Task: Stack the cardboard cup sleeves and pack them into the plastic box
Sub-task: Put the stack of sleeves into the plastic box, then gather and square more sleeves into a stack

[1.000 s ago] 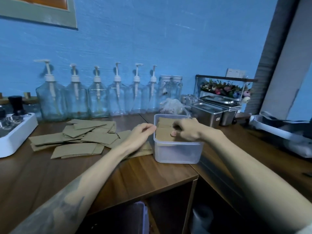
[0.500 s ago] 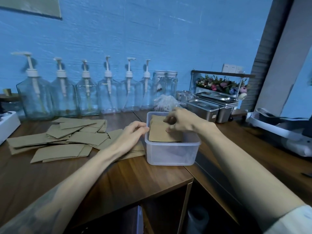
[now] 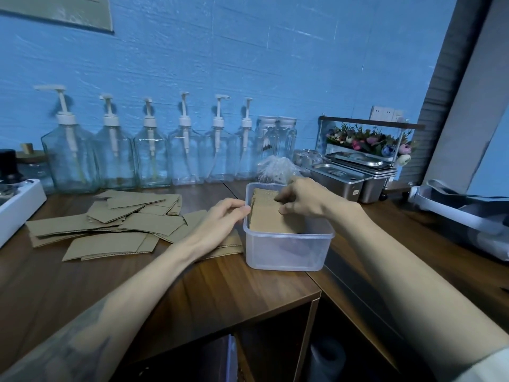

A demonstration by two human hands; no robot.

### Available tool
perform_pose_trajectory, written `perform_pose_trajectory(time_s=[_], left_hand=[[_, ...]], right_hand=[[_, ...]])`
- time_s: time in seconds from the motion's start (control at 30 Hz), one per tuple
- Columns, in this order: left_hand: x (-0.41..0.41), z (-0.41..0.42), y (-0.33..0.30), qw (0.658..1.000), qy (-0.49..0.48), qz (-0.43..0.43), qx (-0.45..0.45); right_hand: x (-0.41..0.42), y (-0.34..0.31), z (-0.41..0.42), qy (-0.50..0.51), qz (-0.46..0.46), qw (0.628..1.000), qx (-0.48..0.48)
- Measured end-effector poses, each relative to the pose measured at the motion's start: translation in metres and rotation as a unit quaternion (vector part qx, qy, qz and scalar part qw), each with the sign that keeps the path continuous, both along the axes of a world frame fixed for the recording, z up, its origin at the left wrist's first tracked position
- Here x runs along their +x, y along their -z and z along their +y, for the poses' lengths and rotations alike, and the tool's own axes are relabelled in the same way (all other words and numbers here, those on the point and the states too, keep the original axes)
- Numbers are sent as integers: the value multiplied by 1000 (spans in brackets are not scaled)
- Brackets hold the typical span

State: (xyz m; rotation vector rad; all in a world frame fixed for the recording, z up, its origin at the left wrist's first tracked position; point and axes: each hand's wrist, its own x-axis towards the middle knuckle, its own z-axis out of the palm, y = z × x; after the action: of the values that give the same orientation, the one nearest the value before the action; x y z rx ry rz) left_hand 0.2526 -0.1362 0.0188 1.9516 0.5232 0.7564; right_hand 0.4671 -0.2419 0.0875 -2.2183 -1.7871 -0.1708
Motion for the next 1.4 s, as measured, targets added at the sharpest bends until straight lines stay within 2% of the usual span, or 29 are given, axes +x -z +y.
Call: perform_pose_trajectory(time_s=[0.27, 0.5, 0.73, 0.9, 1.0, 1.2, 1.4], left_hand=[[-6, 5, -1, 999, -36, -9, 10], [-25, 19, -7, 990, -88, 6, 114], [-66, 34, -12, 969, -108, 106, 195], [-88, 30, -7, 911, -98, 293, 274], [-86, 24, 4, 892, -94, 332, 293], [-86, 23, 4, 901, -90, 313, 287], [-115, 26, -6, 952, -63, 151, 260]], right_hand=[[-2, -3, -4, -6, 18, 1000, 9], [-13, -8, 2, -14, 29, 999, 41], [-48, -16, 13, -52, -5, 997, 61], [-85, -29, 25, -87, -13, 994, 68], [-106, -30, 31, -108, -17, 992, 56], [-125, -20, 36, -127, -1, 991, 38], [-134, -22, 42, -141, 25, 988, 54]])
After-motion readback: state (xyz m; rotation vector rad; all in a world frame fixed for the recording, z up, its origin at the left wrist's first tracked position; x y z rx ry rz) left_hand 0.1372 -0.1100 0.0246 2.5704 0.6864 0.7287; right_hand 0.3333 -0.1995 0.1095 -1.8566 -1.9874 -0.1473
